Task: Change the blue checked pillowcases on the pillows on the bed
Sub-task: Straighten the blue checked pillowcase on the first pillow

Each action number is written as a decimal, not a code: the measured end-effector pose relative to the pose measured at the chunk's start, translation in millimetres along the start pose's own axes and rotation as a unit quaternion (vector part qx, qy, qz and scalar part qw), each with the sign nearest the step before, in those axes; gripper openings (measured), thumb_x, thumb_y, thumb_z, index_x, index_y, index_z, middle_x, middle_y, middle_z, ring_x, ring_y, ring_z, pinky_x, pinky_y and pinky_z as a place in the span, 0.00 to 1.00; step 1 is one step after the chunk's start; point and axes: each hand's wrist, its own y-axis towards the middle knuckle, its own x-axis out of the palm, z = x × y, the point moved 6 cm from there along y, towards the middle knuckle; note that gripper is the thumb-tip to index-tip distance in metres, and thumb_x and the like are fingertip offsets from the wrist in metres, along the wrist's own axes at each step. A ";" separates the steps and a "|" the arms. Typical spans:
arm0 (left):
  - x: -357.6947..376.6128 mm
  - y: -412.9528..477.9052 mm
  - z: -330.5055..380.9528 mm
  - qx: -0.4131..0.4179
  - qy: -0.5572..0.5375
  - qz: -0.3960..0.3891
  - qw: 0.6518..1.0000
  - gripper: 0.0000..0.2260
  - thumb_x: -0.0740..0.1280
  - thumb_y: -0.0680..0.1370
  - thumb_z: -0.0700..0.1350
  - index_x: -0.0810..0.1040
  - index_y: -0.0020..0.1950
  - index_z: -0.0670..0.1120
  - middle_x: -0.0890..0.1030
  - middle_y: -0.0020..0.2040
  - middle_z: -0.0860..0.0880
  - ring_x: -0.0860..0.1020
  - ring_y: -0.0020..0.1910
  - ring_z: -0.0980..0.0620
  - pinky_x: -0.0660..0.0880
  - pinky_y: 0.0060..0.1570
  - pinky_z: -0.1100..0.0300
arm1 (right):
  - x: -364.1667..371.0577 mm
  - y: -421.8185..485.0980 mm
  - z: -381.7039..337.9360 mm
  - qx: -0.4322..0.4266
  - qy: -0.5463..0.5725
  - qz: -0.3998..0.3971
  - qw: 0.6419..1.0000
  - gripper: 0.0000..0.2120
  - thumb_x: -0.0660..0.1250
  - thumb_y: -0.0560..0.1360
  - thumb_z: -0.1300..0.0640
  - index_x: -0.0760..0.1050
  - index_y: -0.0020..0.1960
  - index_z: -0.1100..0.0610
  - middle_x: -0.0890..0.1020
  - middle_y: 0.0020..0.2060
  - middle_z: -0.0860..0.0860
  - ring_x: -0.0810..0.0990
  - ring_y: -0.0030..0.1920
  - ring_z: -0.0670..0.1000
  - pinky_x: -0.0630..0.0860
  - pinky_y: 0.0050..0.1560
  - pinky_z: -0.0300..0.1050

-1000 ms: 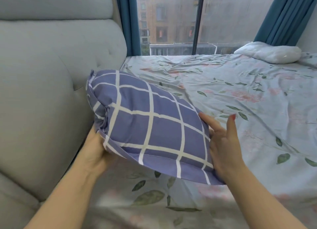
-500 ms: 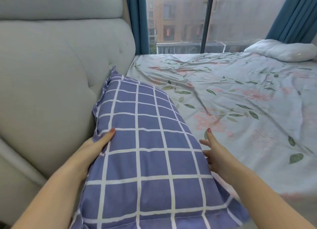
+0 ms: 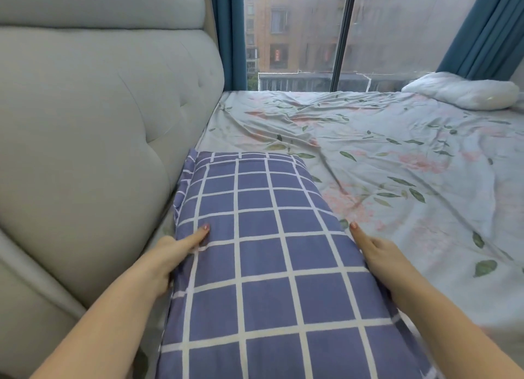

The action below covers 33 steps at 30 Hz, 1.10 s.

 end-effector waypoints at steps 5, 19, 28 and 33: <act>9.6 6.8 8.2 0.057 0.003 0.068 0.996 0.44 0.76 0.65 0.63 0.61 0.74 0.49 0.76 0.61 0.49 0.80 0.50 0.46 0.78 0.45 0.53 | 12.4 4.1 1.9 0.026 0.028 -0.031 0.999 0.26 0.59 0.75 0.33 0.78 0.56 0.53 0.85 0.50 0.51 0.84 0.50 0.52 0.79 0.51 0.49; 20.8 19.6 0.3 -0.041 -0.090 0.033 0.995 0.52 0.82 0.47 0.62 0.72 0.68 0.48 0.84 0.51 0.41 0.84 0.46 0.38 0.80 0.51 0.40 | 9.6 -12.7 6.7 0.012 0.051 -0.107 0.993 0.37 0.70 0.62 0.35 0.70 0.69 0.44 0.86 0.50 0.46 0.86 0.47 0.51 0.82 0.49 0.51; 53.9 16.1 17.4 0.075 -0.207 0.022 0.975 0.21 0.76 0.71 0.51 0.76 0.61 0.48 0.83 0.55 0.46 0.83 0.48 0.45 0.78 0.42 0.55 | -30.1 -18.2 -8.6 -0.093 -0.010 0.022 0.995 0.12 0.78 0.67 0.53 0.83 0.47 0.56 0.86 0.37 0.49 0.85 0.37 0.46 0.77 0.34 0.35; 103.6 -10.3 6.6 0.083 -0.337 -0.074 0.935 0.14 0.68 0.78 0.49 0.78 0.63 0.47 0.85 0.54 0.47 0.85 0.50 0.49 0.83 0.39 0.54 | -87.2 -1.5 -23.9 -0.241 -0.095 0.227 0.939 0.09 0.76 0.70 0.50 0.84 0.46 0.55 0.85 0.38 0.47 0.82 0.41 0.50 0.76 0.43 0.45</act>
